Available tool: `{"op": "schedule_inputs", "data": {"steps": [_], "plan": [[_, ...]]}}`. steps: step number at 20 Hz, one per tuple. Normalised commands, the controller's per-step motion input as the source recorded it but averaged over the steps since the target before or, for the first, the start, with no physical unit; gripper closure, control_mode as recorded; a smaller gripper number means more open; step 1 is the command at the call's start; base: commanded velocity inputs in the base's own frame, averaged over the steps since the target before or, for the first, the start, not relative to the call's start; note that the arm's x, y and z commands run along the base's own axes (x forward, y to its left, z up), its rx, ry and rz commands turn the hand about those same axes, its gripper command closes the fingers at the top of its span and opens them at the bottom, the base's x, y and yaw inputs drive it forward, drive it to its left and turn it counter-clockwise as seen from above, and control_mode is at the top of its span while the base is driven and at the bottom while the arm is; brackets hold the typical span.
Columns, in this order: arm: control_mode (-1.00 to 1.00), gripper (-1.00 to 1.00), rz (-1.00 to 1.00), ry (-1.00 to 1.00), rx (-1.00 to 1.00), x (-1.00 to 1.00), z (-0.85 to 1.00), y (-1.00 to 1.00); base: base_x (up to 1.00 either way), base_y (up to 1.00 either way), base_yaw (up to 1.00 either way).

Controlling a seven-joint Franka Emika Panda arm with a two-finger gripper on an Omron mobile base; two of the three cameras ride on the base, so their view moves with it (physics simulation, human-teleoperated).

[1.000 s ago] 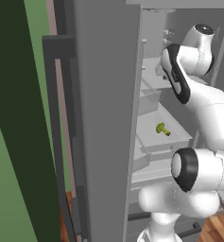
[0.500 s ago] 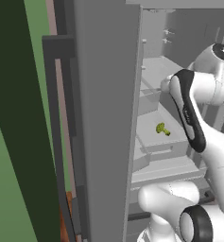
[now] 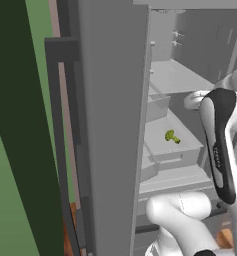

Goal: Retrieve the bottle and the shaker from the cabinet and place them next to the mixing bowl on the counter. Then add garlic from the fridge to the mixing bowl.

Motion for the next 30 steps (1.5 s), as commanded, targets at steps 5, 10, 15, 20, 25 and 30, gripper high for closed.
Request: {"op": "schedule_inputs", "data": {"steps": [5, 10, 15, 20, 25, 30], "plan": [[-1.0, 1.0, 0.0, 0.0, 0.0, -0.99, 0.0, 0.27, 0.0, 0.0, 0.0], [-1.0, 1.0, 0.0, 0.0, -0.01, -0.92, 0.03, 0.43, 0.0, 0.0, 0.0], [-1.0, 1.0, -0.01, 0.0, -0.01, -0.23, 0.15, 0.27, 0.0, 0.0, 0.0], [-1.0, 1.0, 0.0, 0.0, 0.0, -0.03, 0.03, 0.0, 0.0, 0.0, 0.0], [-1.0, 1.0, 0.0, 0.0, 0.0, 0.0, 0.0, 0.0, 0.0, 0.0, 0.0], [-1.0, 1.0, 0.0, 0.0, 0.0, 0.0, 0.0, 0.0, 0.0, 0.0, 0.0]]}}
